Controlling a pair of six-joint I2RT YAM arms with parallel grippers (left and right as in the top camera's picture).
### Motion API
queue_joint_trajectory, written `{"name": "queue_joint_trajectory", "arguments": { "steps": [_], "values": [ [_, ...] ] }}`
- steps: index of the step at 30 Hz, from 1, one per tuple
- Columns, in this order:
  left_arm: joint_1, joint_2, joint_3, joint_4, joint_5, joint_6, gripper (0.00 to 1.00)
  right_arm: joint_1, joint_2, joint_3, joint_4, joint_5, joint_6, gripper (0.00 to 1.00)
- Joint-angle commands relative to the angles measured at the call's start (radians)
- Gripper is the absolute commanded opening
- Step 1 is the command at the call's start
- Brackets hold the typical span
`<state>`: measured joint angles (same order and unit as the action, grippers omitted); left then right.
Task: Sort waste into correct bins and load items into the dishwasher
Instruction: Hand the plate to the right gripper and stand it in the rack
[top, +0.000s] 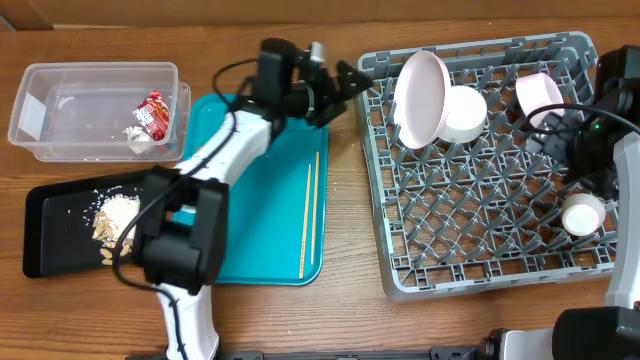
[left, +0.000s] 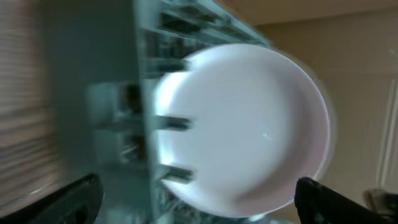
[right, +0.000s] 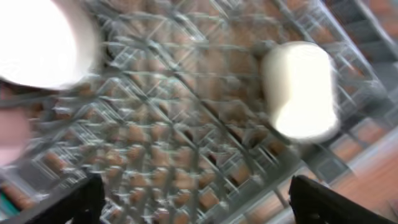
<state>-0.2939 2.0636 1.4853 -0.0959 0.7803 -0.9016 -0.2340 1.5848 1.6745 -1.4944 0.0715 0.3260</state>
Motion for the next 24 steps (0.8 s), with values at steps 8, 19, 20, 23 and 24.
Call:
{"name": "queue_joint_trajectory", "arguments": {
  "steps": [8, 19, 20, 23, 24],
  "values": [
    [0.156, -0.443, 0.008, -0.864, -0.564, 0.454, 1.0, 0.013, 0.033, -0.035, 0.348, -0.255, -0.092, 0.24],
    [0.204, -0.467, 0.008, -1.236, -0.874, 0.454, 1.0, 0.199, 0.274, -0.035, 0.538, -0.599, -0.225, 0.24],
    [0.204, -0.467, 0.008, -1.236, -0.874, 0.454, 1.0, 0.213, 0.275, -0.035, 0.538, -0.62, -0.25, 0.24],
    [0.204, -0.467, 0.008, -1.239, -0.885, 0.454, 1.0, 0.253, 0.272, -0.033, 0.528, -0.627, -0.308, 0.24],
    [0.204, -0.467, 0.008, -1.24, -0.893, 0.454, 1.0, 0.259, 0.272, -0.032, 0.52, -0.627, -0.324, 0.24]
  ]
}}
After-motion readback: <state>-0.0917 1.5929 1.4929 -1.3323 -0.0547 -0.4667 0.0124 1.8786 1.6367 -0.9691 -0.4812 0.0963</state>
